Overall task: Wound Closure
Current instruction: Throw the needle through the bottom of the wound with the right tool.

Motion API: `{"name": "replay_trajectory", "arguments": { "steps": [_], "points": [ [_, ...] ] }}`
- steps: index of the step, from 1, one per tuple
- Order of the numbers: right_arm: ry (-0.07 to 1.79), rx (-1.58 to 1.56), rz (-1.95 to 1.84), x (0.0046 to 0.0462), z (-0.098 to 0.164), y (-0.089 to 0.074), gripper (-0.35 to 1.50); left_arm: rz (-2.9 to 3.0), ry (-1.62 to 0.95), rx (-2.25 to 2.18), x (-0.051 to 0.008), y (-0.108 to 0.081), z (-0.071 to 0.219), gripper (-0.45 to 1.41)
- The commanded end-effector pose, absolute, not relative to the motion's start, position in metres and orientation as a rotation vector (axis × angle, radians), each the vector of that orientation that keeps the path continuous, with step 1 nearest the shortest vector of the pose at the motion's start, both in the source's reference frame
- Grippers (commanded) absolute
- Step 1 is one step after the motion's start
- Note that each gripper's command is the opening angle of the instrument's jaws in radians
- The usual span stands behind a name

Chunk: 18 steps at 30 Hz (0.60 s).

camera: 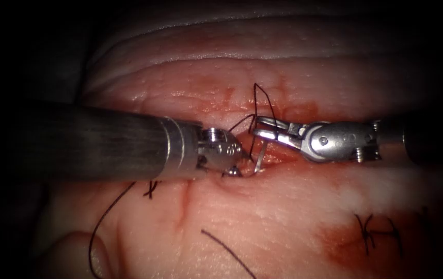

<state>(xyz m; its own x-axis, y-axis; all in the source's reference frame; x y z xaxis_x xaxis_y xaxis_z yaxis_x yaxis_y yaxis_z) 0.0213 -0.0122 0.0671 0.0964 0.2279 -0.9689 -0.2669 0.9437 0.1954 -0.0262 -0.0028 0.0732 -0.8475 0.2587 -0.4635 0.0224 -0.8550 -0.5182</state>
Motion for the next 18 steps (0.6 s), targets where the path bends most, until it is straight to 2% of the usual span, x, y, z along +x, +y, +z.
{"name": "replay_trajectory", "arguments": {
  "steps": [1, 3, 7, 18],
  "points": [
    [1.429, -0.031, 0.366, 0.0221, 0.0676, -0.0123, -0.35, 2.783, -0.766, -0.83, -0.0268, -0.0027, 0.0733, 0.39],
    [1.432, -0.028, 0.372, 0.022, 0.0677, -0.0123, -0.35, 2.768, -0.71, -0.86, -0.0269, -0.0022, 0.0725, 0.32],
    [1.414, -0.014, 0.359, 0.0214, 0.0681, -0.012, -0.35, 2.722, -0.362, -1.073, -0.0273, 0.0011, 0.0682, 0.27],
    [1.398, -0.014, 0.362, 0.0208, 0.0684, -0.0115, -0.35, 2.683, -0.262, -1.096, -0.0263, -0.0012, 0.0637, 0.16]
  ]
}}
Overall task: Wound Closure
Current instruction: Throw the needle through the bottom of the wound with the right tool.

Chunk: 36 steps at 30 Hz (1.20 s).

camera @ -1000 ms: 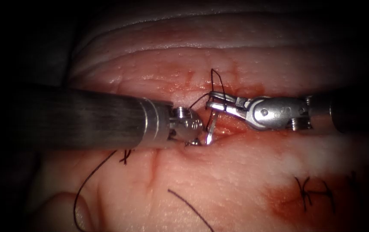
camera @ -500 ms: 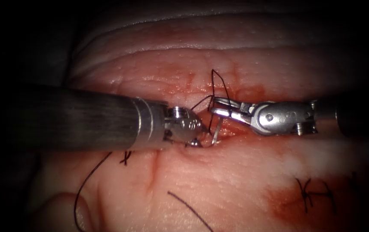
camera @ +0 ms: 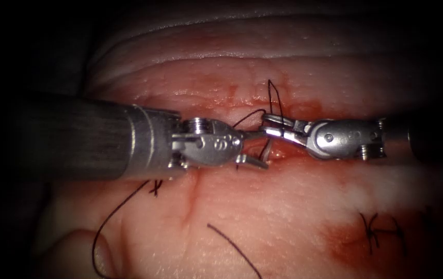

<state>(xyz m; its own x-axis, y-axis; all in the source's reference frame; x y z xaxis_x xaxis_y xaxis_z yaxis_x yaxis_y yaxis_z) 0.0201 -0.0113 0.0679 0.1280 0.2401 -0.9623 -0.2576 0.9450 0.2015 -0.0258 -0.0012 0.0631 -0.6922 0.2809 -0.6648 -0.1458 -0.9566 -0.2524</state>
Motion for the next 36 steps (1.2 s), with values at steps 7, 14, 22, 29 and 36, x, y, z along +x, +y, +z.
{"name": "replay_trajectory", "arguments": {
  "steps": [7, 14, 22, 29, 36],
  "points": [
    [1.377, 0.022, 0.369, 0.0209, 0.0684, -0.0112, -0.35, 2.699, -0.245, -1.1, -0.0266, -0.0057, 0.0653, 0.16],
    [1.351, 0.131, 0.416, 0.0206, 0.0684, -0.0099, -0.35, 2.72, -0.29, -1.11, -0.0279, -0.0086, 0.0664, 0.14],
    [1.378, 0.173, 0.498, 0.0205, 0.0682, -0.0093, -0.35, 2.721, -0.311, -1.097, -0.0277, -0.01, 0.066, 0.14],
    [1.385, 0.194, 0.555, 0.0206, 0.0681, -0.0088, -0.35, 2.714, -0.321, -1.091, -0.0276, -0.0105, 0.0669, 0.14],
    [1.39, 0.217, 0.593, 0.0205, 0.0678, -0.0084, -0.35, 2.709, -0.335, -1.074, -0.0271, -0.0108, 0.0679, 0.14]
  ]
}}
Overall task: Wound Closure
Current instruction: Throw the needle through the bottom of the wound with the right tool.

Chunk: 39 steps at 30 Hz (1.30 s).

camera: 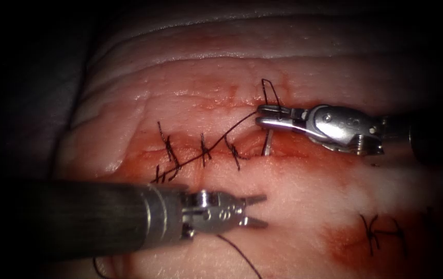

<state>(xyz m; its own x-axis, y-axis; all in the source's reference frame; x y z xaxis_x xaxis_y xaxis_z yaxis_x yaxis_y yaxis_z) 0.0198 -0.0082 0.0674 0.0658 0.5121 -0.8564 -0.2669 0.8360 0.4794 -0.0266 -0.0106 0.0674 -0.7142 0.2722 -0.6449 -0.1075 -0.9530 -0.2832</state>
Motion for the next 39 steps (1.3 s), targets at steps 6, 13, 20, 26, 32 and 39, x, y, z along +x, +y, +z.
{"name": "replay_trajectory", "arguments": {
  "steps": [6, 13, 20, 26, 32, 39],
  "points": [
    [1.382, 0.236, 0.603, 0.0205, 0.0679, -0.0083, -0.35, 2.704, -0.351, -1.06, -0.027, -0.0109, 0.0686, 0.14],
    [1.374, 0.282, 0.645, 0.0204, 0.0677, -0.008, -0.35, 2.708, -0.369, -1.051, -0.0269, -0.0111, 0.0696, 0.14],
    [1.362, 0.323, 0.68, 0.0204, 0.0676, -0.0079, -0.35, 2.701, -0.375, -1.045, -0.0266, -0.0108, 0.0703, 0.14],
    [1.35, 0.401, 0.721, 0.0205, 0.0675, -0.0081, -0.35, 2.702, -0.376, -1.047, -0.0265, -0.0108, 0.0704, 0.14],
    [1.33, 0.552, 0.81, 0.0207, 0.0676, -0.0086, -0.35, 2.697, -0.379, -1.045, -0.0264, -0.0107, 0.0704, 0.14],
    [1.295, 0.743, 0.961, 0.0219, 0.0681, -0.0094, -0.35, 2.698, -0.38, -1.046, -0.0263, -0.0107, 0.0705, 0.14]
  ]
}}
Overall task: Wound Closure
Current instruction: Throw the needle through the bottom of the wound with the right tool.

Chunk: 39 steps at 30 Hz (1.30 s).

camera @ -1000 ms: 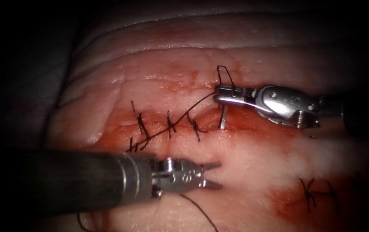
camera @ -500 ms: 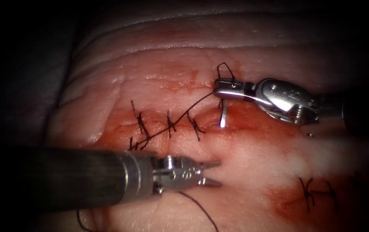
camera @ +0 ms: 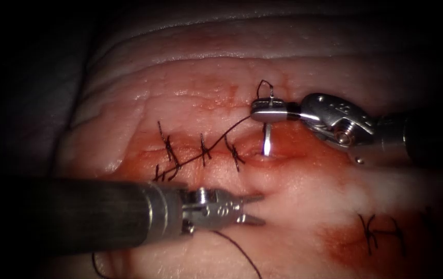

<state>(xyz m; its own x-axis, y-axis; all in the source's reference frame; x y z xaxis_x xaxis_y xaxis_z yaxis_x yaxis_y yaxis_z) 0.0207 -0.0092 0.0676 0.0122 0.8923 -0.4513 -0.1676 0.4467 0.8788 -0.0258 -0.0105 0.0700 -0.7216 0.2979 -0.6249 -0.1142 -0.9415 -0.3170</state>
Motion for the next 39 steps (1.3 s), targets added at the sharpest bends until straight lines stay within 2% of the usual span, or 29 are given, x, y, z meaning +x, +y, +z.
{"name": "replay_trajectory", "arguments": {
  "steps": [1, 13, 39],
  "points": [
    [1.292, 0.76, 0.97, 0.0219, 0.0681, -0.0095, -0.35, 2.698, -0.38, -1.046, -0.0263, -0.0107, 0.0705, 0.14],
    [1.271, 0.96, 1.07, 0.022, 0.0683, -0.0107, -0.35, 2.698, -0.381, -1.047, -0.0262, -0.0107, 0.0704, 0.14],
    [1.234, 1.141, 1.039, 0.0234, 0.0629, -0.0157, -0.35, 2.698, -0.395, -1.057, -0.0252, -0.0103, 0.0704, 0.12]
  ]
}}
